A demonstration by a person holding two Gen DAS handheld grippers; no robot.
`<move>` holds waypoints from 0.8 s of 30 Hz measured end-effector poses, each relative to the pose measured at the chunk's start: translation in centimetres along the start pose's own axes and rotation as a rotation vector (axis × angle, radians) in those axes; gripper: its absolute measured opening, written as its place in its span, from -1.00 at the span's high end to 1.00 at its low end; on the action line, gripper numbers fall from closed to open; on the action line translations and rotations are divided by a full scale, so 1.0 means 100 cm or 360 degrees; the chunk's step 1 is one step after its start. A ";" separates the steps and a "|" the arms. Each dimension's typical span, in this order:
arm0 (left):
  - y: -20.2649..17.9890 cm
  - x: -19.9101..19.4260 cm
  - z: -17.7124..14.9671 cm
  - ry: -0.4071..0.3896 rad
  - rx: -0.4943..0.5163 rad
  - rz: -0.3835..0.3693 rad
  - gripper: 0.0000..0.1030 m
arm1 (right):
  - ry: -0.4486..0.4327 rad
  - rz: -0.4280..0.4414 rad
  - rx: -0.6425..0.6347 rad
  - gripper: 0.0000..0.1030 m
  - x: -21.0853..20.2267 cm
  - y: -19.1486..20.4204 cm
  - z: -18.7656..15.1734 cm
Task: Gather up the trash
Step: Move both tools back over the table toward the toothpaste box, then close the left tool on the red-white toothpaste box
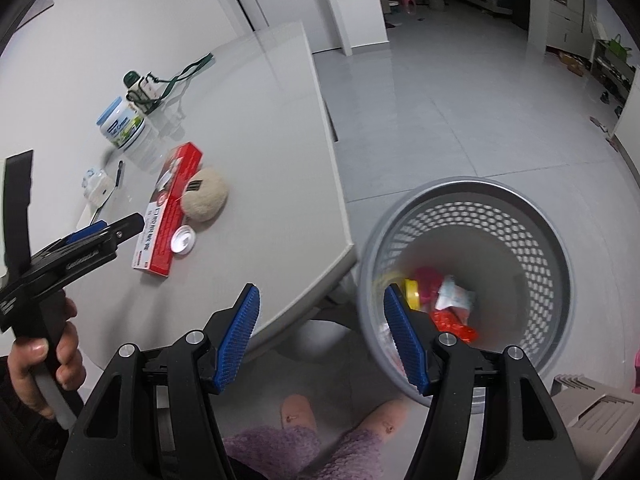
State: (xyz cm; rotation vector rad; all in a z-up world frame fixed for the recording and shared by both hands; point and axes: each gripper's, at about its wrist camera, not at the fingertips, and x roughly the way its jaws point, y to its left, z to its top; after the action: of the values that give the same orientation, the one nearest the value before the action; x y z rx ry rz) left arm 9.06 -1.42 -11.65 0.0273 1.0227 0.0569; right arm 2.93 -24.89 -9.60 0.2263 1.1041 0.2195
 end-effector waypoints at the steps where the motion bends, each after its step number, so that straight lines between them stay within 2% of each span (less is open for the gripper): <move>1: 0.005 0.004 0.001 0.0005 -0.0015 0.0008 -0.52 | 0.0004 0.0000 -0.0006 -0.21 0.002 0.004 0.001; 5: 0.033 0.026 0.008 0.0044 -0.0077 0.0020 -0.52 | 0.0025 -0.0001 -0.0026 -0.21 0.011 0.020 0.002; 9: 0.042 0.040 0.013 0.0052 -0.0085 -0.0002 -0.52 | 0.0057 -0.0010 -0.0015 -0.21 0.022 0.028 0.002; 24: 0.037 0.094 0.028 0.0103 0.0015 -0.0071 -0.52 | 0.0108 -0.0043 0.0085 -0.21 0.053 0.041 0.002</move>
State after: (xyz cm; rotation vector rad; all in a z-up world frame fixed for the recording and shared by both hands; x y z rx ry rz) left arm 16.18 2.80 -18.01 0.0112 1.0876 0.0120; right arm 5.18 -19.47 -12.88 0.2529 1.1808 0.1749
